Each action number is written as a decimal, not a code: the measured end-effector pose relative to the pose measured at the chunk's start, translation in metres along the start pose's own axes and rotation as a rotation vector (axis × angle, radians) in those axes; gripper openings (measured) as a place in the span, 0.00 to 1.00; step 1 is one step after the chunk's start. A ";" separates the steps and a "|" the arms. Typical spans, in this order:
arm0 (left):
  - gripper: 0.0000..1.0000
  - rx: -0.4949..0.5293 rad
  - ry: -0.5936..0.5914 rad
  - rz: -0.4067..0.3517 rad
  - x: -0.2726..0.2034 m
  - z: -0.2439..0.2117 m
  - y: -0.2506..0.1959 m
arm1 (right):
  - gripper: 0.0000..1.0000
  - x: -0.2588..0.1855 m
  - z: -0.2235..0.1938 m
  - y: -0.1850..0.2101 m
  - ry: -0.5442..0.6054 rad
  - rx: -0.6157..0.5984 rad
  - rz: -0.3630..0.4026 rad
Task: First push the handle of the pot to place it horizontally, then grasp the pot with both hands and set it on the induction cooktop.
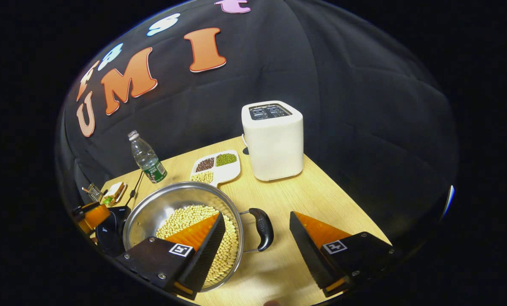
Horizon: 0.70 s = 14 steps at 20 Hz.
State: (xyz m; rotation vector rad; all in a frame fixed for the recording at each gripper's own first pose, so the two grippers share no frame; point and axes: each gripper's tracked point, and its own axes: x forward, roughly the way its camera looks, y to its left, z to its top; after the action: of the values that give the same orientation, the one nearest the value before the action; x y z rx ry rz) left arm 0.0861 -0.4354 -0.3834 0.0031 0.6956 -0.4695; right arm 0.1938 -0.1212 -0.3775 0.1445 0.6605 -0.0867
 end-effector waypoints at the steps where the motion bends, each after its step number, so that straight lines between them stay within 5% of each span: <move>1: 0.97 -0.001 0.030 -0.006 0.007 -0.008 -0.003 | 0.96 0.004 -0.001 0.001 0.005 -0.003 0.001; 8: 0.94 -0.027 0.201 -0.025 0.039 -0.060 -0.012 | 0.95 0.029 -0.020 0.005 0.072 -0.064 -0.021; 13: 0.94 -0.020 0.219 -0.049 0.052 -0.063 -0.018 | 0.96 0.041 -0.031 0.001 0.127 -0.067 -0.043; 14: 0.93 -0.022 0.236 -0.060 0.055 -0.068 -0.022 | 0.90 0.043 -0.035 0.004 0.145 -0.049 -0.031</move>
State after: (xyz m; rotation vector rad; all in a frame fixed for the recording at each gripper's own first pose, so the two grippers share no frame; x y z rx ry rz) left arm 0.0718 -0.4670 -0.4664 0.0173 0.9349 -0.5245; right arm 0.2072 -0.1132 -0.4307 0.0935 0.8090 -0.0903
